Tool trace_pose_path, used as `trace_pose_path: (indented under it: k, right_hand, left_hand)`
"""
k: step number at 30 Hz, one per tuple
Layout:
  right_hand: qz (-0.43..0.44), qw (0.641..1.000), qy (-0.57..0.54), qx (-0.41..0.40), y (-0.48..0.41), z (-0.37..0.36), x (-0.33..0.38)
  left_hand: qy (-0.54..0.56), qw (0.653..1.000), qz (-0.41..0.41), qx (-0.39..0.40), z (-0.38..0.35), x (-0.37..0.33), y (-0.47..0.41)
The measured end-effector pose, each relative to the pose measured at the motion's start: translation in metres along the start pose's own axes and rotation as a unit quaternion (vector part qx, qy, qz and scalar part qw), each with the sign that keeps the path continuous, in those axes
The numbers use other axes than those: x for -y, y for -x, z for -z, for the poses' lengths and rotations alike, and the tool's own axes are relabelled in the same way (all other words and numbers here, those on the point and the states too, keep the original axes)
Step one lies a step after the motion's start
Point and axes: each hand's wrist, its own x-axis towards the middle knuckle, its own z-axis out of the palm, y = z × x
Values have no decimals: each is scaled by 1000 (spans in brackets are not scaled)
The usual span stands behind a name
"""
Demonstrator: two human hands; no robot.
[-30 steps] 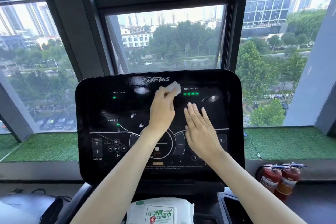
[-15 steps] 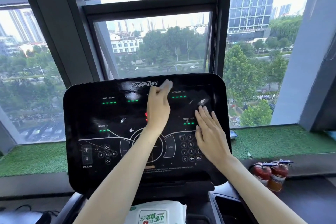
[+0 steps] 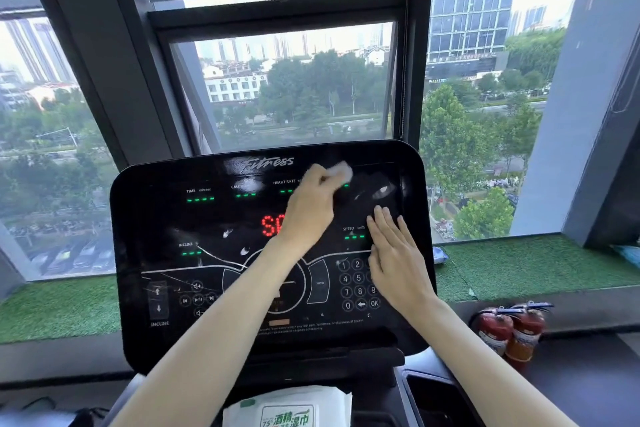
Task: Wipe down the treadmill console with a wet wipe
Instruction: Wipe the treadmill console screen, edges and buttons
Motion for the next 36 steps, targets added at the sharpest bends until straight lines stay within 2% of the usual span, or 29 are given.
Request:
trace_pose_path:
  k: [1,2,3,5,6,7,10,11,14,15,18,19,22,23,24,26,27,29,30,31,32,35,36]
  right_hand:
    - [1,1000,2,1,0,0,0]
    - [1,1000,4,2,1,0,1]
    - [2,1000,7,5,0,1,1]
    - [6,1000,16,9,0,3,-1]
    - [9,1000,20,12,1,3,-2]
    - [11,1000,21,13,1,4,-2]
    - [13,1000,16,10,1,3,-3]
    - [13,1000,15,10,1,2,-2]
    - [13,1000,20,12,1,1,-3]
    - [13,1000,22,14,1,1,-3]
    - [14,1000,20,11,1,1,-2]
    - [13,1000,18,11,1,1,-2]
    - [12,1000,14,10,0,2,-2]
    - [14,1000,15,11,0,3,-3]
    - [16,1000,18,11,0,3,-3]
    - [20,999,22,16,1,4,-4]
    - [22,999,21,17,1,4,-4]
    - [24,1000,9,12,1,4,-5]
    - [17,1000,-3,3,3,5,-7]
    - [0,1000,-15,-13,7,5,-9]
    - [-28,999,-28,-31,12,5,-12]
    - [-105,991,-56,-67,34,3,-14]
    - [-108,990,-55,-68,41,2,-13]
  left_hand:
    - [15,998,47,-36,0,0,-3]
    - [16,997,60,-48,-3,-6,-5]
    - [6,999,36,-21,-7,-16,-3]
    - [-18,995,-81,47,-13,-29,7]
    - [-22,992,-108,59,-10,-28,4]
    - [-17,994,-87,58,-9,-23,-3]
    - [7,998,48,-39,-6,-20,-18]
    - [1,999,40,-28,-10,-26,-16]
    - [-34,990,-109,88,-16,-38,-4]
    - [-38,987,-117,101,-12,-34,-9]
    - [-10,1000,3,7,-7,-26,-25]
    - [-2,1000,11,7,-8,-32,-23]
    - [-15,984,-125,128,-17,-43,-8]
    - [-20,980,-137,140,-15,-40,-10]
    - [-27,983,-134,119,-15,-36,-16]
    - [-26,997,-54,38,-16,-35,-26]
    - [-27,999,-27,34,-19,-37,-26]
    - [-5,992,-101,81,-29,-42,-19]
    - [-12,979,-149,142,-26,-47,-17]
    - [-23,970,-171,171,-23,-45,-19]
    - [-36,973,-169,156,-21,-38,-27]
    - [-33,996,-54,67,-18,-35,-39]
    - [-21,996,-56,68,-21,-42,-33]
